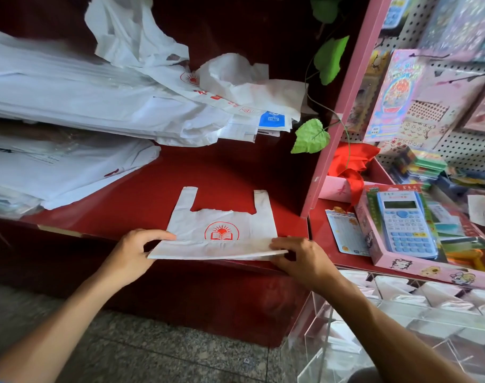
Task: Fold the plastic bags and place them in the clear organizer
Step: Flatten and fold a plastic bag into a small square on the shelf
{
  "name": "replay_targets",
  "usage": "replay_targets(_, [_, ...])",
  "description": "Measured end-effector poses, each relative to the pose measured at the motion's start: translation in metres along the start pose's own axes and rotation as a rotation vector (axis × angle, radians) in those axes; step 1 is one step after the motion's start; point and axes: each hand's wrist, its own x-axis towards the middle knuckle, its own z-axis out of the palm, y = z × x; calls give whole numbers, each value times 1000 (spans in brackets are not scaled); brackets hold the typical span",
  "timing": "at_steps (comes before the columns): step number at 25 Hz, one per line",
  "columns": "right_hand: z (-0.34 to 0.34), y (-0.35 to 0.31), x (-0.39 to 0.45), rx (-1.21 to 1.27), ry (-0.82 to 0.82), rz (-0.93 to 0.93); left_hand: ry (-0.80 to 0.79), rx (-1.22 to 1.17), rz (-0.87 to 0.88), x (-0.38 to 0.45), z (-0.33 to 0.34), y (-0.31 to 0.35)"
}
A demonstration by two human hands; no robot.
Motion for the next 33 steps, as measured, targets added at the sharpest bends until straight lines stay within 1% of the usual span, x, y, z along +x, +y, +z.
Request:
replay_targets(3, [-2,-7,2,75,93,48,77,-144,-63,1,3,11])
replay_targets(6, [0,-8,11,245,202,224,117,-251,-154,3,6,19])
replay_targets(8, [1,-7,18,389,192,311,110,-264,-171,4,6,22])
replay_targets(10, [4,-7,22,449,134,334,109,-266,-192,5,5,24])
replay_targets(12, [4,-7,25,442,63,321,119,-256,-215,7,7,23])
replay_targets(14, [1,-4,27,450,-72,276,108,-241,-226,8,8,20])
replay_targets(15, [0,-2,27,392,-136,249,103,-241,-231,8,7,20])
replay_targets(16, [0,1,27,287,-165,234,95,-244,-234,8,6,18])
replay_targets(17, [1,3,28,199,-155,218,79,-248,-235,7,4,19])
replay_targets(18, [1,3,28,161,-106,203,50,-250,-232,6,1,20])
replay_targets(20, [-3,-1,25,222,-32,158,-19,-250,-228,3,-4,22])
replay_targets(23, [-10,-8,20,357,-29,117,-14,-250,-255,2,-7,24])
replay_targets(26, [-9,-8,21,382,10,199,4,-244,-277,3,-6,26])
replay_targets(30, [-3,-4,28,316,106,357,70,-250,-299,4,-1,33])
replay_targets(33, [0,-6,32,301,100,420,103,-239,-318,6,4,39])
